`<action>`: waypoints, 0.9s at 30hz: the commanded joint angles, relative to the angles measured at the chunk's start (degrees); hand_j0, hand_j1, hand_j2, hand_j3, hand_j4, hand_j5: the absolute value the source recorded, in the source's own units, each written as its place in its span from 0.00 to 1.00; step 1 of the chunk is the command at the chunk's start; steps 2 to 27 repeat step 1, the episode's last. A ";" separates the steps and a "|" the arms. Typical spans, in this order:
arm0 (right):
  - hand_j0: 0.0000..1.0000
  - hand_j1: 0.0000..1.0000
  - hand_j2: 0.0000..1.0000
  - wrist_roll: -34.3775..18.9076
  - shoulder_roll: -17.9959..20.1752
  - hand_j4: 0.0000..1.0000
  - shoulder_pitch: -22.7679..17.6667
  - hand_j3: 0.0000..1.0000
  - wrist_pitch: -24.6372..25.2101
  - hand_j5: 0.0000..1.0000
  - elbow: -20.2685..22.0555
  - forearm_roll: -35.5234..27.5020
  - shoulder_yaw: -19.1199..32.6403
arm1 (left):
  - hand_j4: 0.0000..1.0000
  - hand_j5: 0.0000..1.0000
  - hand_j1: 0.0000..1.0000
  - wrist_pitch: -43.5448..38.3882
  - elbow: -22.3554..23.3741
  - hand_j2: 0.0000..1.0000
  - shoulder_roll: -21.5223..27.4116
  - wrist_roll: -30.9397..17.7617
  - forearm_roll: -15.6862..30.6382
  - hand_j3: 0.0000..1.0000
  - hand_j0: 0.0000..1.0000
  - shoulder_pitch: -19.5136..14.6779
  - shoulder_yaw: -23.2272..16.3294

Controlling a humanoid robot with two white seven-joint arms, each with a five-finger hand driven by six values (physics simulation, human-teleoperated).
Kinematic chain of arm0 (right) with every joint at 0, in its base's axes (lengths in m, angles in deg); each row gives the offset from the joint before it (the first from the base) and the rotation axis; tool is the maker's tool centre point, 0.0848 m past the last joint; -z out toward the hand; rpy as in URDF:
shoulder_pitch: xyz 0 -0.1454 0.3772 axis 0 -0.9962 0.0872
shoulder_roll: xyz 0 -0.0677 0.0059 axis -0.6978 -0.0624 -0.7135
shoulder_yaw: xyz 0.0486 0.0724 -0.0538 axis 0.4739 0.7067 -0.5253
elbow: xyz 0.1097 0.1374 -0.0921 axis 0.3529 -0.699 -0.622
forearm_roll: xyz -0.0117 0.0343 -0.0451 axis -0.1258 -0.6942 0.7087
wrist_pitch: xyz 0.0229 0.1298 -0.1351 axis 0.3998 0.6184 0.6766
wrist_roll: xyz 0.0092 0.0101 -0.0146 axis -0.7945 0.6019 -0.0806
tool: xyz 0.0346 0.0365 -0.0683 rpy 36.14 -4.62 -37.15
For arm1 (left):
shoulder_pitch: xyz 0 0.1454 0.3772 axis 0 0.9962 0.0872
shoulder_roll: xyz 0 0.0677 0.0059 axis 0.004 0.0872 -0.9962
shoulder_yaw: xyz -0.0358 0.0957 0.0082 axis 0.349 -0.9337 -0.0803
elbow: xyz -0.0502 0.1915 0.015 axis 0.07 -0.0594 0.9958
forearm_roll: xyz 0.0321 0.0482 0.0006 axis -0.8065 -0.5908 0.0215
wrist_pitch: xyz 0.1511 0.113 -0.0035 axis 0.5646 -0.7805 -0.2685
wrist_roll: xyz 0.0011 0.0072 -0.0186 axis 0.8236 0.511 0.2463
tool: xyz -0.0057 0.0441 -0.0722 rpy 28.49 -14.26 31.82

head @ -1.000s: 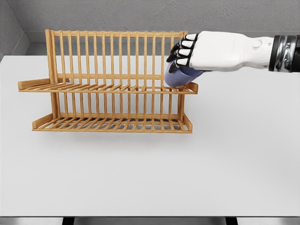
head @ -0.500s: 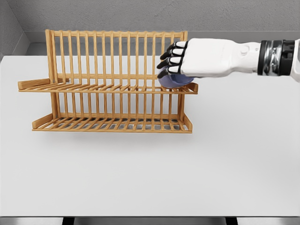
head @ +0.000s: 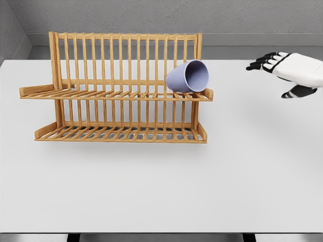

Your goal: Right arm put cup on second shelf

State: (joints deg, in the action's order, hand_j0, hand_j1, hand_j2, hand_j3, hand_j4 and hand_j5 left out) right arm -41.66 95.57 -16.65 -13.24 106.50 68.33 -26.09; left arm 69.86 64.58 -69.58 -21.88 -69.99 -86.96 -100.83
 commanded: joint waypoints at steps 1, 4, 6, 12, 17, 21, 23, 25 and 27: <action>1.00 1.00 1.00 0.05 -1.38 1.00 -0.35 1.00 0.26 1.00 -1.36 -0.43 2.99 | 1.00 1.00 1.00 0.00 0.01 1.00 0.00 -0.02 0.02 1.00 1.00 0.00 -0.02; 1.00 1.00 1.00 0.05 -1.38 1.00 -0.35 1.00 0.26 1.00 -1.36 -0.43 2.99 | 1.00 1.00 1.00 0.00 0.01 1.00 0.00 -0.02 0.02 1.00 1.00 0.00 -0.02; 1.00 1.00 1.00 0.05 -1.38 1.00 -0.35 1.00 0.26 1.00 -1.36 -0.43 2.99 | 1.00 1.00 1.00 0.00 0.01 1.00 0.00 -0.02 0.02 1.00 1.00 0.00 -0.02; 1.00 1.00 1.00 0.05 -1.38 1.00 -0.35 1.00 0.26 1.00 -1.36 -0.43 2.99 | 1.00 1.00 1.00 0.00 0.01 1.00 0.00 -0.02 0.02 1.00 1.00 0.00 -0.02; 1.00 1.00 1.00 0.05 -1.38 1.00 -0.35 1.00 0.26 1.00 -1.36 -0.43 2.99 | 1.00 1.00 1.00 0.00 0.01 1.00 0.00 -0.02 0.02 1.00 1.00 0.00 -0.02; 1.00 1.00 1.00 0.05 -1.38 1.00 -0.35 1.00 0.26 1.00 -1.36 -0.43 2.99 | 1.00 1.00 1.00 0.00 0.01 1.00 0.00 -0.02 0.02 1.00 1.00 0.00 -0.02; 1.00 1.00 1.00 0.05 -1.38 1.00 -0.35 1.00 0.26 1.00 -1.36 -0.43 2.99 | 1.00 1.00 1.00 0.00 0.01 1.00 0.00 -0.02 0.02 1.00 1.00 0.00 -0.02; 1.00 1.00 1.00 0.05 -1.38 1.00 -0.35 1.00 0.26 1.00 -1.36 -0.43 2.99 | 1.00 1.00 1.00 0.00 0.01 1.00 0.00 -0.02 0.02 1.00 1.00 0.00 -0.02; 1.00 1.00 1.00 0.05 -1.38 1.00 -0.35 1.00 0.26 1.00 -1.36 -0.43 2.99 | 1.00 1.00 1.00 0.00 0.01 1.00 0.00 -0.02 0.02 1.00 1.00 0.00 -0.02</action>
